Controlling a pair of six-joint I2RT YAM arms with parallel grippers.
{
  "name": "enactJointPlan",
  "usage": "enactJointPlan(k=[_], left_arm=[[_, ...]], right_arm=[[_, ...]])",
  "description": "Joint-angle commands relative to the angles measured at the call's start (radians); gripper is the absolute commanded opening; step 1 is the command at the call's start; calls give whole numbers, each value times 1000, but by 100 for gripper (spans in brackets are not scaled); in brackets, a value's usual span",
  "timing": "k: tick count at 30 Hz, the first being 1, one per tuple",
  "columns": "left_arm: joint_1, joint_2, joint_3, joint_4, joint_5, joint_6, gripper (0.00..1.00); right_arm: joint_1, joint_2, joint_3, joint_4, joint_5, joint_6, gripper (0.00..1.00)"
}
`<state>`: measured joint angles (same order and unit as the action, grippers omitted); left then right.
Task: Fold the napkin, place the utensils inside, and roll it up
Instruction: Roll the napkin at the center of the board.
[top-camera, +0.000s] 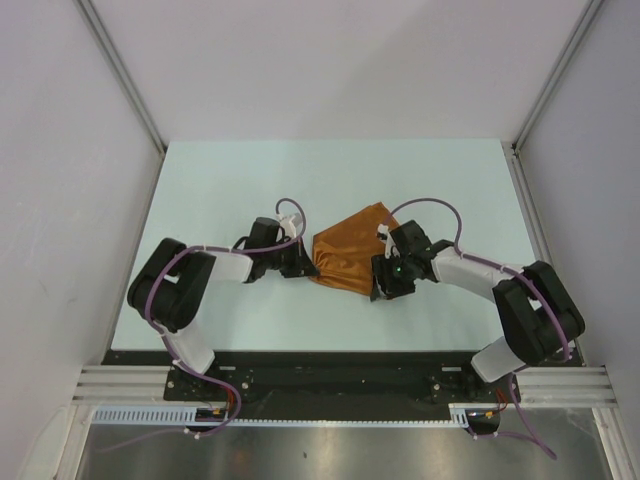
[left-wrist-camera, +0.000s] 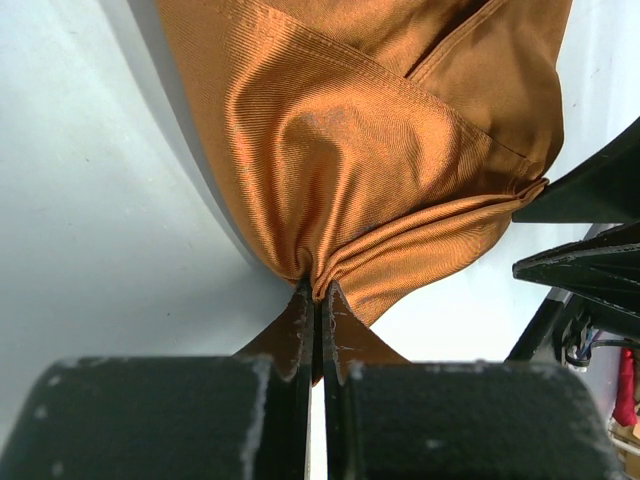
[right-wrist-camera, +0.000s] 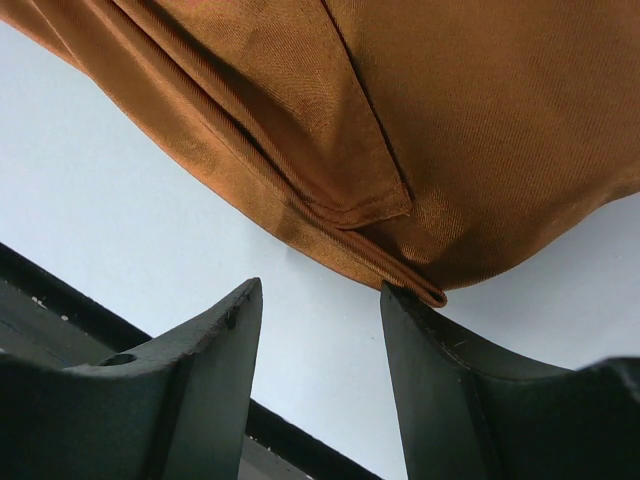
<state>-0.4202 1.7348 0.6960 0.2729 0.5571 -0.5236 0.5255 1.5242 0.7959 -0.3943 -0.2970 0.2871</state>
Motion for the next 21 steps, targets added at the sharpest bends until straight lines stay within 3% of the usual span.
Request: enactJointPlan(k=[1, 8, 14, 21], left_arm=[[11, 17, 26, -86, -19, 4, 0], [11, 58, 91, -222, -23, -27, 0], [11, 92, 163, -343, 4, -13, 0], [15, 126, 266, -512, 12, 45, 0]], right_arm=[[-5, 22, 25, 0, 13, -45, 57], [99, -91, 124, -60, 65, -147, 59], [301, -151, 94, 87, 295, -221, 63], [520, -79, 14, 296, 685, -270, 64]])
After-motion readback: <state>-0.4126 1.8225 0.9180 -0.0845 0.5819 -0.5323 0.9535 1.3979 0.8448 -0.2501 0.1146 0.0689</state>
